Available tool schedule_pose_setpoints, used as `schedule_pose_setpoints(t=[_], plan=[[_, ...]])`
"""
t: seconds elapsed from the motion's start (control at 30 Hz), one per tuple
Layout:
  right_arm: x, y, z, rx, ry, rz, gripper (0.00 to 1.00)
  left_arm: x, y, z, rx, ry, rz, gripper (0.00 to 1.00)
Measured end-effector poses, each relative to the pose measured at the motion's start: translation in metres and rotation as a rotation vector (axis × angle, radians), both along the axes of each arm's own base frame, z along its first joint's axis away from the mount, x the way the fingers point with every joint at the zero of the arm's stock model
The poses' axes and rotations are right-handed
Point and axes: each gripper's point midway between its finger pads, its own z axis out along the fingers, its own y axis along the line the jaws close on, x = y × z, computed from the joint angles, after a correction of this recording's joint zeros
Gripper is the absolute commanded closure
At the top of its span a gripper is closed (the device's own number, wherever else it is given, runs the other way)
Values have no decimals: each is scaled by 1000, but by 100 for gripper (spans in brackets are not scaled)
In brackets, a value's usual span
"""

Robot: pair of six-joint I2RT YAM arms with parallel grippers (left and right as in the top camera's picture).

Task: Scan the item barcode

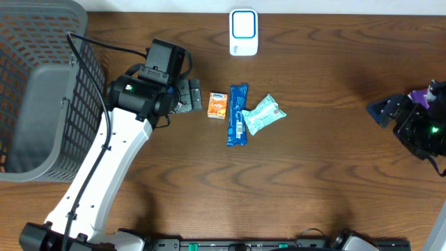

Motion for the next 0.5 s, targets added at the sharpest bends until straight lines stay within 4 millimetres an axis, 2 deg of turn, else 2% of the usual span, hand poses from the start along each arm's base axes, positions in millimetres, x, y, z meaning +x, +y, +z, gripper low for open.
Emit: schedule_pose_setpoints(t=[0.3, 0.5], plan=[[10, 13, 6, -17, -57, 76, 1, 0, 0, 0, 0, 0, 0, 2], [13, 14, 8, -23, -72, 84, 1, 0, 0, 0, 0, 0, 0, 2]])
